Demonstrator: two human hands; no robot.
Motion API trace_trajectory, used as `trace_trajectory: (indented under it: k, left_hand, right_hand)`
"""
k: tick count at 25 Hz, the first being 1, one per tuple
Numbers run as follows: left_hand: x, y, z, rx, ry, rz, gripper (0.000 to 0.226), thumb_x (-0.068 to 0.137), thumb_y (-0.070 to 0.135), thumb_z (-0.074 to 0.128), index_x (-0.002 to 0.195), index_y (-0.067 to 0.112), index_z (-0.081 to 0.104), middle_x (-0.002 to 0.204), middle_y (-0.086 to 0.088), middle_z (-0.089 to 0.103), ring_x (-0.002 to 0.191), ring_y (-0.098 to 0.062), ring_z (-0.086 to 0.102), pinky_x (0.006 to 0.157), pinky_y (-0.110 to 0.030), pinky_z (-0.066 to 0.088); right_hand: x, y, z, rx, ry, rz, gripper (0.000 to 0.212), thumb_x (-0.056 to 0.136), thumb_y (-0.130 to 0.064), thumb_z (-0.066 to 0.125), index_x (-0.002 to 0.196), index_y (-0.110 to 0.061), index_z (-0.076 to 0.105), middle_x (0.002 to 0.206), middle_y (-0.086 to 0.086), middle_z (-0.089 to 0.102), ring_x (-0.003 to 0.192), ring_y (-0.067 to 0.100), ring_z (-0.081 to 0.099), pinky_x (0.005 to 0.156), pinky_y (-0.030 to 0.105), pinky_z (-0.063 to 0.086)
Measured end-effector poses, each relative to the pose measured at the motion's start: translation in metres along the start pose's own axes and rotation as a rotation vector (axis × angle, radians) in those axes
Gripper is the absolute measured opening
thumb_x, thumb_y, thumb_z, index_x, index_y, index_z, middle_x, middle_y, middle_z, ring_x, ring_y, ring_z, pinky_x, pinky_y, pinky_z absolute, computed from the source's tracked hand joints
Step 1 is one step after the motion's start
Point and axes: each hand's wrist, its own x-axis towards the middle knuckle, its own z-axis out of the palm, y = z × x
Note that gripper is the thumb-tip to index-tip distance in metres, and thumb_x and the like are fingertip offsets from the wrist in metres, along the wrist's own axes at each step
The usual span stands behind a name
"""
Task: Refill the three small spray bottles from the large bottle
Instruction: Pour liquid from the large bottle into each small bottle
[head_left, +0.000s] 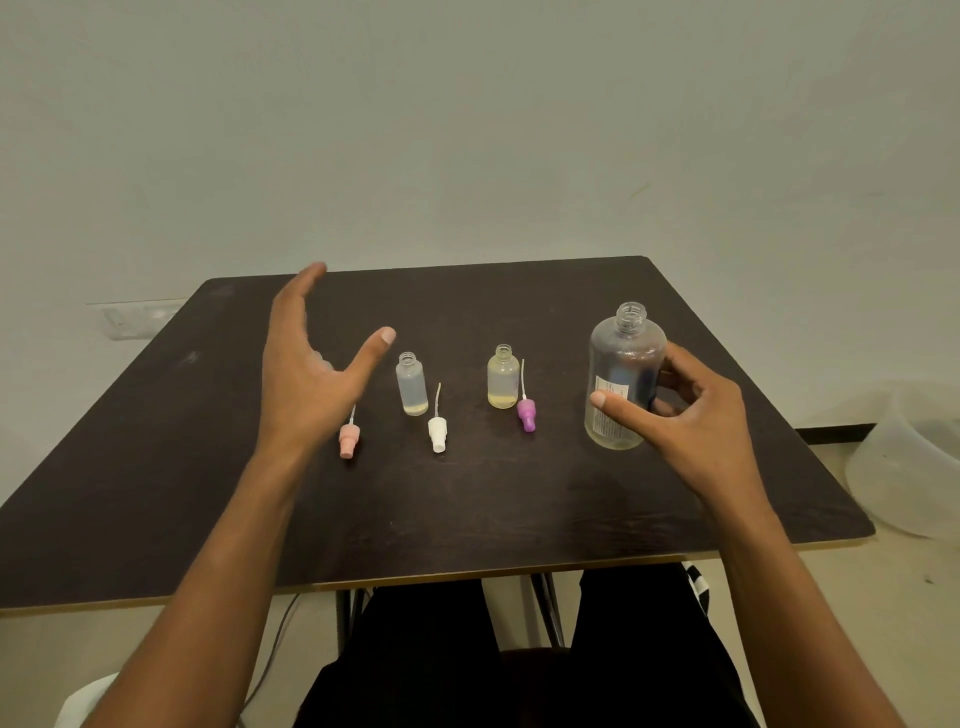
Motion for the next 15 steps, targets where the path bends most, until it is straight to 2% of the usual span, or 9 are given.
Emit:
trace_trajectory:
  k: [2,4,7,11,15]
  left_hand:
    - [-0.007,0.024,0.019,-0.088,-0.088,0.09,0.083,0.087,0.049,0.082,0.158,0.032,0.041,0.159,0.018,0.045,0.149,0.0,0.042,0.123,-0.031,0.036]
    - [-0.015,0.047,0.045,-0.159,-0.213,0.148,0.083,0.087,0.042,0.084,0.158,0.026,0.042,0.158,0.013,0.049,0.147,-0.006,0.048,0.121,-0.037,0.043]
    - [-0.025,0.073,0.086,-0.192,-0.404,0.196,0.084,0.088,0.032,0.085,0.158,0.021,0.041,0.158,0.009,0.05,0.143,-0.007,0.052,0.116,-0.04,0.05]
    - [-0.04,0.092,0.138,-0.187,-0.639,0.212,0.091,0.086,0.03,0.088,0.161,0.025,0.037,0.159,0.01,0.048,0.141,-0.005,0.053,0.114,-0.033,0.051]
    - [-0.045,0.098,0.175,-0.17,-0.645,0.172,0.089,0.083,0.03,0.091,0.158,0.026,0.041,0.154,0.007,0.055,0.135,-0.008,0.058,0.111,-0.03,0.053]
  right_hand:
    - [0.001,0.0,-0.003,0.007,0.003,-0.01,0.087,0.064,-0.065,0.084,0.143,-0.036,0.061,0.121,-0.033,0.065,0.114,-0.005,0.065,0.089,0.009,0.054]
    - [0.004,0.001,-0.008,0.023,0.012,-0.016,0.088,0.064,-0.066,0.084,0.143,-0.037,0.06,0.122,-0.033,0.065,0.113,-0.006,0.065,0.085,0.005,0.052]
    - [0.008,0.002,-0.014,0.038,0.015,-0.031,0.088,0.067,-0.064,0.086,0.146,-0.036,0.06,0.127,-0.026,0.067,0.115,-0.007,0.065,0.086,0.004,0.051]
    - [0.014,0.005,-0.026,0.04,0.034,-0.059,0.084,0.07,-0.06,0.087,0.145,-0.034,0.06,0.13,-0.023,0.068,0.118,-0.011,0.063,0.091,0.007,0.054]
    - [0.023,0.014,-0.036,0.024,0.035,-0.06,0.084,0.07,-0.057,0.087,0.145,-0.031,0.06,0.133,-0.018,0.069,0.119,-0.007,0.064,0.095,0.013,0.055]
